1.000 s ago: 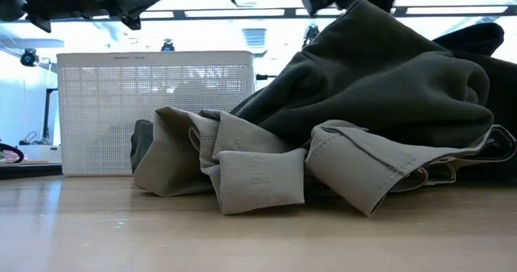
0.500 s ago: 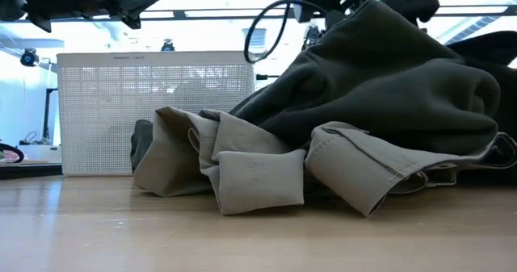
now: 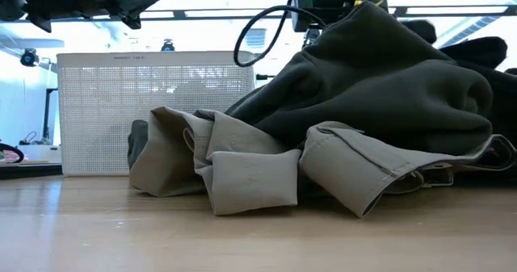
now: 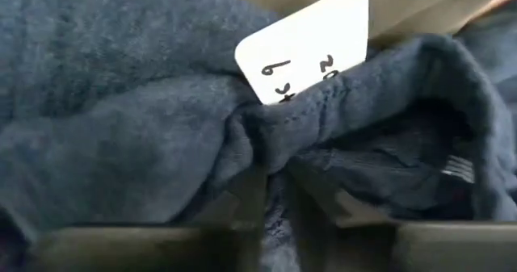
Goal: Sort clothes
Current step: Put the blue shorts into the white bin
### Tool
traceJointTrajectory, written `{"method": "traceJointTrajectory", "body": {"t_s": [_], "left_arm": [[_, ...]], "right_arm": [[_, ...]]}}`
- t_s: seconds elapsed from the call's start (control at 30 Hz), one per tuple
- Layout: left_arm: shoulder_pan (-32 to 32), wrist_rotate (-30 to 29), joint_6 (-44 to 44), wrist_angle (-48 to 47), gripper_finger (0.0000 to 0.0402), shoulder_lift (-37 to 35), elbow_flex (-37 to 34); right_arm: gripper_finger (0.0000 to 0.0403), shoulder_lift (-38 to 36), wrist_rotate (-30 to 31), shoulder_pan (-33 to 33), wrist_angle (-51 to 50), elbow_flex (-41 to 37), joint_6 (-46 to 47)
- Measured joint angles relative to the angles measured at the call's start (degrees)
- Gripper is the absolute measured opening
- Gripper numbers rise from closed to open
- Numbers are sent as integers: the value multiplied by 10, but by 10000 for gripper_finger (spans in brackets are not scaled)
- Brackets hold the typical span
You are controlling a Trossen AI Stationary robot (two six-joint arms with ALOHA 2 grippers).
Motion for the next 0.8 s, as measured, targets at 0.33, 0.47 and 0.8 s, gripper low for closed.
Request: {"method": "traceJointTrajectory", "body": {"t_s": [0.33,0.47,0.8], "left_arm": [[0,0,0,0,0,0,0],[0,0,0,1,0,0,0],[0,0,0,9,0,1,0]], "right_arm": [[4,-59,94,65,5,35,5],[2,-100,129,86,4,72,26],[1,-138,254,101,57,192,-22]]}}
